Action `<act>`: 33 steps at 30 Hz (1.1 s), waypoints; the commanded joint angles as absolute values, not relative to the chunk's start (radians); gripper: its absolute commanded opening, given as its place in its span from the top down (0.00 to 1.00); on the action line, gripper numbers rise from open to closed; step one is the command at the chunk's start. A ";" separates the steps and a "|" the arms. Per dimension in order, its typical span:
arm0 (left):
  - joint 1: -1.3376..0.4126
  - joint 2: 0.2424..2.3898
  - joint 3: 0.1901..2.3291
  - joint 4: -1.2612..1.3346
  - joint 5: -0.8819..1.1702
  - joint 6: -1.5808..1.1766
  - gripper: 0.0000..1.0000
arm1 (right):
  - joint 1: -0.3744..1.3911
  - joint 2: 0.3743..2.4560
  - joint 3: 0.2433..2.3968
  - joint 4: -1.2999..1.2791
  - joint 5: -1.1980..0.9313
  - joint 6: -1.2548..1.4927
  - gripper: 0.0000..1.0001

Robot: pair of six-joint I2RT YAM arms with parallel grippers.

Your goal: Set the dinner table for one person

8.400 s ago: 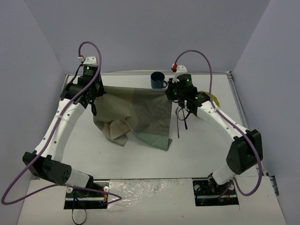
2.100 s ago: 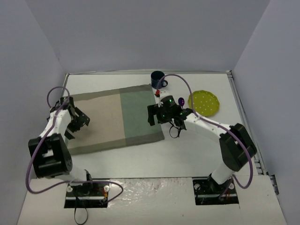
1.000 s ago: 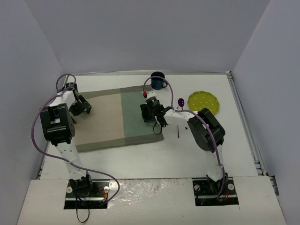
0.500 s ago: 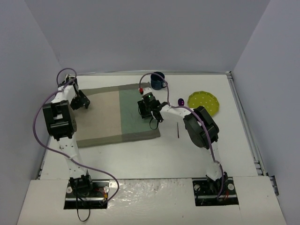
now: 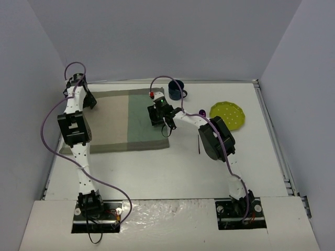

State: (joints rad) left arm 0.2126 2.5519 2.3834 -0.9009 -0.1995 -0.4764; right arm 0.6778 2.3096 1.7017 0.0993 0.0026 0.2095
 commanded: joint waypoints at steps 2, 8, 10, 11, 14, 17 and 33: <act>0.221 2.597 2.437 -0.925 -0.142 -0.419 0.25 | 0.667 2.274 1.753 0.075 -0.043 0.212 0.48; 0.216 2.361 2.321 -0.800 -0.084 -0.402 0.14 | 0.663 2.159 1.791 0.074 -0.036 0.180 0.42; 0.209 2.282 2.296 -0.790 -0.065 -0.401 0.09 | 0.660 2.085 1.791 0.075 -0.017 0.172 0.38; 0.204 2.241 2.285 -0.787 -0.056 -0.398 0.07 | 0.659 2.055 1.787 0.075 -0.010 0.167 0.36; 0.180 2.111 2.243 -0.799 -0.040 -0.390 0.03 | 0.653 1.963 1.739 0.075 0.008 0.161 0.28; 0.157 2.010 2.156 -0.811 -0.042 -0.393 0.03 | 0.652 1.846 1.660 0.075 0.038 0.170 0.19; 0.006 1.792 1.499 -0.551 0.000 -0.452 0.03 | 0.626 1.399 1.126 0.075 0.055 0.278 0.00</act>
